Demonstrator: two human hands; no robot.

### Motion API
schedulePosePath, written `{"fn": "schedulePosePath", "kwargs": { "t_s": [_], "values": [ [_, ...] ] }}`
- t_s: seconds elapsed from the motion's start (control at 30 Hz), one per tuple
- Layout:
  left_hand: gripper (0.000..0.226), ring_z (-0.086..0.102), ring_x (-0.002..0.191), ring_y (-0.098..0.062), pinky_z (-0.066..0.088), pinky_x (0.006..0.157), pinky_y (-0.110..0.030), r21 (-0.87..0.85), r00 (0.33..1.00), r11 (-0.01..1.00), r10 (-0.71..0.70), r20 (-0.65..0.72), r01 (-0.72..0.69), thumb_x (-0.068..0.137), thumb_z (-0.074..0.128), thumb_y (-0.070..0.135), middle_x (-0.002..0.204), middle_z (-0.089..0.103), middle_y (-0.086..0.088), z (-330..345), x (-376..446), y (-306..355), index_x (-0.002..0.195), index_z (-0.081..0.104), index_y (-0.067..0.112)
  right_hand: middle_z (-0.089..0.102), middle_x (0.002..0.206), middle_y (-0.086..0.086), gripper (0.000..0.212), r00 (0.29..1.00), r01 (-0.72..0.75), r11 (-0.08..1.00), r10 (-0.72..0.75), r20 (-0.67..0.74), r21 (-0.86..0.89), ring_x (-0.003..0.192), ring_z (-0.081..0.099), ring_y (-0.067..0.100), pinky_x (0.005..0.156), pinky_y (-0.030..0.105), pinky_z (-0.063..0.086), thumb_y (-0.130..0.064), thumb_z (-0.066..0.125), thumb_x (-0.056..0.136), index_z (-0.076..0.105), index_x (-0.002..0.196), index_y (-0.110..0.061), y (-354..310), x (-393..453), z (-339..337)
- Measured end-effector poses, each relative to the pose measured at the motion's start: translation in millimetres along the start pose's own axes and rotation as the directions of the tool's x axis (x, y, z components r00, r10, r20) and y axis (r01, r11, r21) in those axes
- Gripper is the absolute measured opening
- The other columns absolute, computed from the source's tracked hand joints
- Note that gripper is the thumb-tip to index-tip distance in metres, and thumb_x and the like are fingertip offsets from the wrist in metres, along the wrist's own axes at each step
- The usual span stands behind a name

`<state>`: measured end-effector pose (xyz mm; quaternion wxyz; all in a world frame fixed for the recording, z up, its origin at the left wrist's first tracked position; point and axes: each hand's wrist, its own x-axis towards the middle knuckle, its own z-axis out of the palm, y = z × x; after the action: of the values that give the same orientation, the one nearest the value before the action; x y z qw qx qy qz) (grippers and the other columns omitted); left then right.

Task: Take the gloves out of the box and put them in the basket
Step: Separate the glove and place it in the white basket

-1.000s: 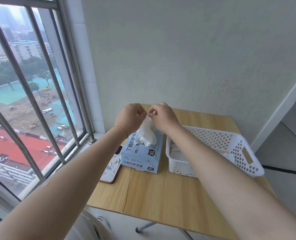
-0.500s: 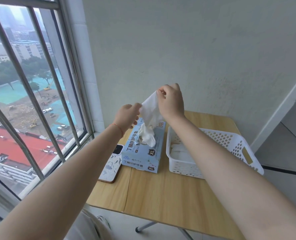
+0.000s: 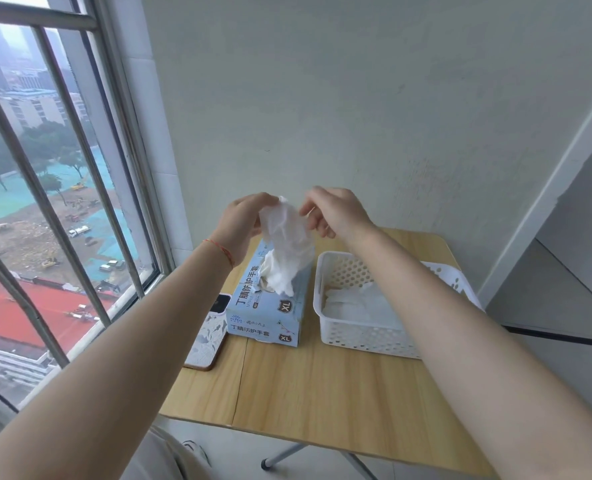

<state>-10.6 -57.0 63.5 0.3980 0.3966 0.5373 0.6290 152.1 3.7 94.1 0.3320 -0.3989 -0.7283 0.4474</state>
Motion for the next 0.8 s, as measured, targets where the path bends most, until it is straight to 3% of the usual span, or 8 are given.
{"fn": "schedulePosePath", "kwargs": {
  "t_s": [0.1, 0.2, 0.27, 0.37, 0.43, 0.53, 0.67, 0.8],
  "values": [
    [0.014, 0.056, 0.077, -0.026, 0.045, 0.071, -0.034, -0.047, 0.993, 0.998, 0.043, 0.113, -0.038, 0.066, 0.064, 0.022, 0.081, 0.059, -0.012, 12.3, -7.9, 15.4, 0.073, 0.068, 0.011, 0.055, 0.066, 0.001, 0.026, 0.985, -0.078, 0.988, 0.097, -0.144, 0.129, 0.06, 0.052, 0.019, 0.052, 0.024, 0.04, -0.033, 0.046, 0.087, 0.058, 0.071, -0.016, 9.3, 6.2, -0.3],
    [0.008, 0.044, 0.075, -0.03, 0.031, 0.062, -0.034, 0.004, 0.985, 0.999, 0.031, 0.168, -0.032, 0.063, 0.063, 0.024, 0.074, 0.052, -0.01, 19.2, -11.8, 21.4, 0.063, 0.063, 0.016, 0.065, 0.077, 0.002, 0.037, 0.977, -0.213, 0.901, 0.193, 0.092, 0.378, 0.075, 0.063, 0.022, 0.068, 0.03, 0.045, -0.049, 0.046, 0.088, 0.065, 0.079, -0.019, 14.4, 2.6, -2.0],
    [0.01, 0.04, 0.068, -0.029, 0.028, 0.057, -0.032, 0.086, 0.99, 0.996, 0.028, 0.136, -0.039, 0.066, 0.062, 0.024, 0.068, 0.048, -0.009, 18.1, -12.3, 18.9, 0.06, 0.061, 0.016, 0.06, 0.063, 0.002, 0.047, 0.951, -0.278, 0.871, 0.191, 0.244, 0.406, 0.057, 0.058, 0.017, 0.058, 0.025, 0.042, -0.05, 0.04, 0.093, 0.061, 0.072, -0.014, 12.3, -5.3, -8.1],
    [0.022, 0.039, 0.042, -0.022, 0.029, 0.044, -0.023, 0.227, 0.995, 0.973, 0.024, 0.094, -0.045, 0.078, 0.061, 0.019, 0.052, 0.045, -0.001, 13.2, -16.6, 9.3, 0.056, 0.057, 0.016, 0.063, 0.066, 0.001, 0.035, 0.947, -0.249, 0.905, 0.153, 0.282, 0.345, 0.057, 0.059, 0.016, 0.052, 0.021, 0.044, -0.042, 0.053, 0.093, 0.064, 0.075, -0.014, 14.7, -11.4, -12.3],
    [0.027, 0.041, 0.041, -0.017, 0.031, 0.042, -0.022, 0.266, 0.994, 0.963, 0.016, 0.104, -0.044, 0.089, 0.062, 0.017, 0.05, 0.045, 0.002, 10.7, -19.0, 0.9, 0.063, 0.058, 0.015, 0.066, 0.076, 0.002, 0.017, 0.965, -0.191, 0.951, 0.137, 0.222, 0.242, 0.063, 0.061, 0.016, 0.053, 0.021, 0.047, -0.032, 0.068, 0.088, 0.067, 0.088, -0.015, 16.3, -11.6, -13.1],
    [0.022, 0.042, 0.044, -0.015, 0.033, 0.043, -0.021, 0.298, 0.993, 0.954, -0.003, 0.12, -0.033, 0.084, 0.066, 0.031, 0.057, 0.048, 0.001, 10.1, -25.8, -4.1, 0.076, 0.062, 0.011, 0.066, 0.084, 0.005, 0.026, 0.977, -0.128, 0.988, 0.111, 0.181, 0.087, 0.071, 0.063, 0.017, 0.065, 0.028, 0.05, -0.024, 0.078, 0.081, 0.064, 0.097, -0.009, 17.1, -12.6, -12.8],
    [0.021, 0.042, 0.045, -0.013, 0.033, 0.042, -0.018, 0.374, 0.992, 0.927, -0.035, 0.123, -0.014, 0.089, 0.067, 0.032, 0.053, 0.05, 0.006, 13.3, -30.1, -6.3, 0.078, 0.067, 0.014, 0.055, 0.082, 0.006, 0.024, 0.985, -0.091, 0.983, 0.113, 0.134, -0.158, 0.073, 0.055, 0.018, 0.065, 0.031, 0.042, -0.022, 0.074, 0.074, 0.059, 0.091, -0.011, 15.4, -13.1, -11.1],
    [0.019, 0.039, 0.039, -0.009, 0.028, 0.04, -0.018, 0.397, 0.969, 0.918, -0.085, 0.233, -0.015, 0.09, 0.071, 0.023, 0.049, 0.052, 0.008, -0.4, -48.1, 1.6, 0.071, 0.068, 0.021, 0.062, 0.086, 0.005, 0.025, 0.996, -0.089, 0.987, 0.09, 0.003, -0.136, 0.078, 0.06, 0.02, 0.072, 0.033, 0.049, -0.025, 0.074, 0.079, 0.064, 0.093, -0.007, 5.4, -20.8, -11.0]
  ]
}}
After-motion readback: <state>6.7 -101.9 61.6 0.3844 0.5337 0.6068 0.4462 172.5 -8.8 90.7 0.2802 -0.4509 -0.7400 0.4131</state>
